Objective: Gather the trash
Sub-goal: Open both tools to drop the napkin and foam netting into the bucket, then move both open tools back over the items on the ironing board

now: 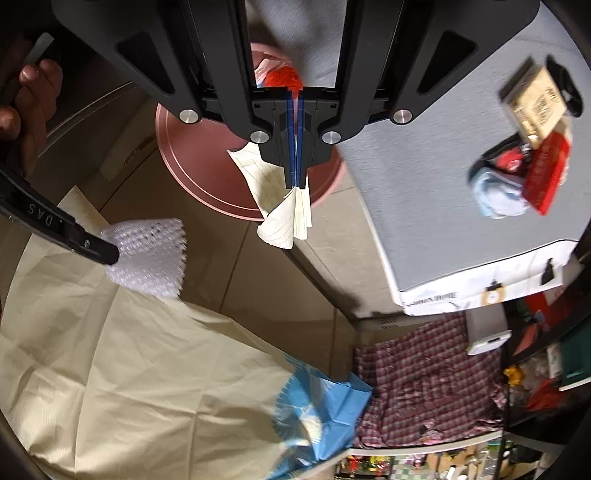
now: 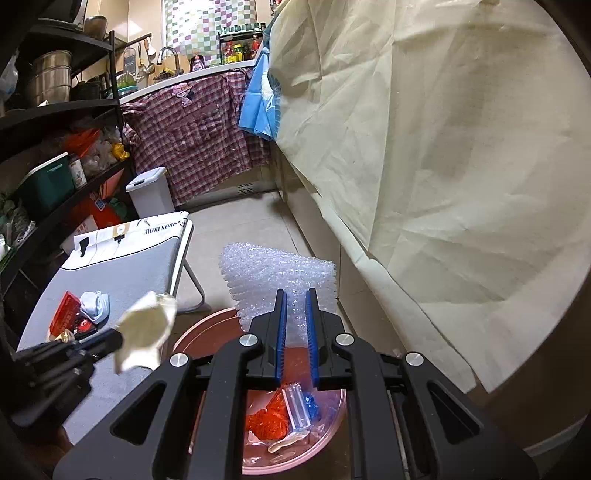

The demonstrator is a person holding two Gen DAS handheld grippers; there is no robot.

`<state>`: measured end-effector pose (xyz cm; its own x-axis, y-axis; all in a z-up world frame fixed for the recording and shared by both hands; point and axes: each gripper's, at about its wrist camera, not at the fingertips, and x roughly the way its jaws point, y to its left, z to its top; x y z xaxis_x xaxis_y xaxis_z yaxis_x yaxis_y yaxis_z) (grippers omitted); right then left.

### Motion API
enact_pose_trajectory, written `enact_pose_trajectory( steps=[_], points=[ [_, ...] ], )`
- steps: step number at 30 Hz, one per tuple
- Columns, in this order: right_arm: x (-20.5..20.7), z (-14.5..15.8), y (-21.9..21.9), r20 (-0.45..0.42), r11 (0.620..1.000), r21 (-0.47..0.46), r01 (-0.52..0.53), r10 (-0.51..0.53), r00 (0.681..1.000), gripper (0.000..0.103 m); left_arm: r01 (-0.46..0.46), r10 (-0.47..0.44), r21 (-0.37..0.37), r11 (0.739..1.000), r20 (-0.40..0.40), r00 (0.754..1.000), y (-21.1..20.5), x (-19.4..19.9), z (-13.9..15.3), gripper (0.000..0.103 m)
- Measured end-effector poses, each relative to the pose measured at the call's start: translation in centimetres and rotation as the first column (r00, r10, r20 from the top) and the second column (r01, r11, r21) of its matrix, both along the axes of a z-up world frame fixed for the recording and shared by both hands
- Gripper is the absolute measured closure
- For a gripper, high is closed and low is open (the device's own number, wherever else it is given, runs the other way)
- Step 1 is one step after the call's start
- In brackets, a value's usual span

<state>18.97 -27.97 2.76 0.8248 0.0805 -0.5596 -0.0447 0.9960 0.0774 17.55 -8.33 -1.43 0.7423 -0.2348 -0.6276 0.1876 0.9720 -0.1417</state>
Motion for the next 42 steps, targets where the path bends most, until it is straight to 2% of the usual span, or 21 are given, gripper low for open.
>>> enact_pose_trajectory(
  steps=[9, 12, 13, 14, 16, 18, 25, 32, 37, 42],
  points=[
    [1.6, -1.0, 0.1, -0.027, 1.000, -0.003, -0.001, 0.001, 1.000, 0.092, 0.048, -0.048, -0.018, 0.999, -0.045, 0.998, -1.4, 1.4, -2.4, 0.102],
    [2.0, -1.5, 0.2, -0.041, 1.000, -0.004, -0.003, 0.003, 0.999, 0.086, 0.045, -0.047, -0.026, 0.999, -0.061, 0.997, -1.3, 1.7, -2.9, 0.102],
    [2.1, -1.6, 0.3, -0.048, 1.000, -0.006, -0.002, 0.002, 0.999, 0.082, 0.042, -0.044, -0.028, 0.999, -0.069, 0.997, -1.2, 1.9, -3.0, 0.099],
    [2.3, -1.8, 0.3, -0.052, 1.000, -0.004, -0.002, 0.002, 0.999, 0.080, 0.034, -0.037, -0.034, 0.999, -0.081, 0.996, -1.1, 2.2, -3.1, 0.090],
    [2.3, -1.8, 0.3, -0.054, 1.000, 0.003, -0.003, 0.003, 0.999, 0.065, 0.033, -0.038, -0.057, 0.998, -0.082, 0.996, -0.7, 2.1, -3.1, 0.076],
    [2.4, -1.9, 0.4, -0.062, 1.000, 0.001, 0.001, -0.001, 0.998, 0.060, 0.034, -0.039, -0.059, 0.998, -0.075, 0.996, -0.6, 2.0, -2.9, 0.076],
    [2.0, -1.9, 0.8, -0.054, 1.000, -0.002, -0.019, 0.019, 0.998, 0.060, 0.025, -0.028, -0.055, 0.998, -0.062, 0.998, 0.4, 0.7, -2.0, 0.076],
    [1.0, -1.1, 1.2, -0.016, 0.999, -0.005, -0.049, 0.049, 0.999, 0.060, -0.012, 0.012, -0.034, 0.999, -0.021, 1.000, 3.0, -2.5, 0.9, 0.076],
    [-0.6, -0.2, 1.7, 0.011, 0.996, -0.010, -0.084, 0.084, 0.996, 0.061, -0.070, 0.070, -0.022, 0.997, 0.011, 0.997, 6.8, -5.2, 3.6, 0.076],
    [-2.8, 0.9, 2.5, 0.044, 0.991, -0.021, -0.132, 0.133, 0.990, 0.061, -0.138, 0.138, -0.020, 0.990, 0.013, 0.990, 11.9, -7.7, 5.0, 0.076]
  ],
)
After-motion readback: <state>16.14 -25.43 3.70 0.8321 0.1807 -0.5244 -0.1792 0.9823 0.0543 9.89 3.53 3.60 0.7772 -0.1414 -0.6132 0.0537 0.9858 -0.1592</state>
